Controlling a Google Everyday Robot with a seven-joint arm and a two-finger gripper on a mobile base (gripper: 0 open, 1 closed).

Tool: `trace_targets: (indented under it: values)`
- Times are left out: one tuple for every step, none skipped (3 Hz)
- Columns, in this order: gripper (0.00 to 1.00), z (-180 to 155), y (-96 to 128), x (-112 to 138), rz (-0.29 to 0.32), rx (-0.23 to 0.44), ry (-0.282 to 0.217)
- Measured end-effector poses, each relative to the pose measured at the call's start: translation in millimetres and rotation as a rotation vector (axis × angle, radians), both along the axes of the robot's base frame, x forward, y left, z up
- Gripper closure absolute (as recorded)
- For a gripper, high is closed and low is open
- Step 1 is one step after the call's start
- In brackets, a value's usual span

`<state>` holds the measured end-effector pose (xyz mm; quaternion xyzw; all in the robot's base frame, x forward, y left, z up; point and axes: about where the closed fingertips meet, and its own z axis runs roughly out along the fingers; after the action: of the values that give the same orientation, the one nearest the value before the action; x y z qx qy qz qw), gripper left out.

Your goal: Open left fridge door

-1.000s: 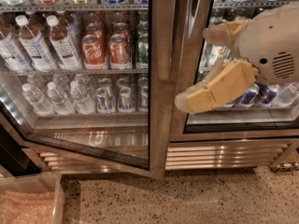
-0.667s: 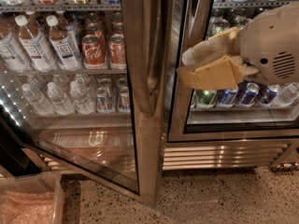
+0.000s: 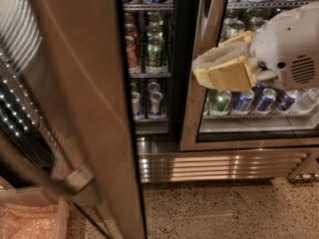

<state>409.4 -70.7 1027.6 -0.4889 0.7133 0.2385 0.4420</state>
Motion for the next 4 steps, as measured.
trace_targets:
  values:
    - [0.58,0.0,0.0,0.0,0.0,0.0,0.0]
    - [0.35,0.0,0.0,0.0,0.0,0.0,0.0]
    - [0.11,0.0,0.0,0.0,0.0,0.0,0.0]
    - [0.0,0.1,0.2,-0.1,0.0,0.0,0.0]
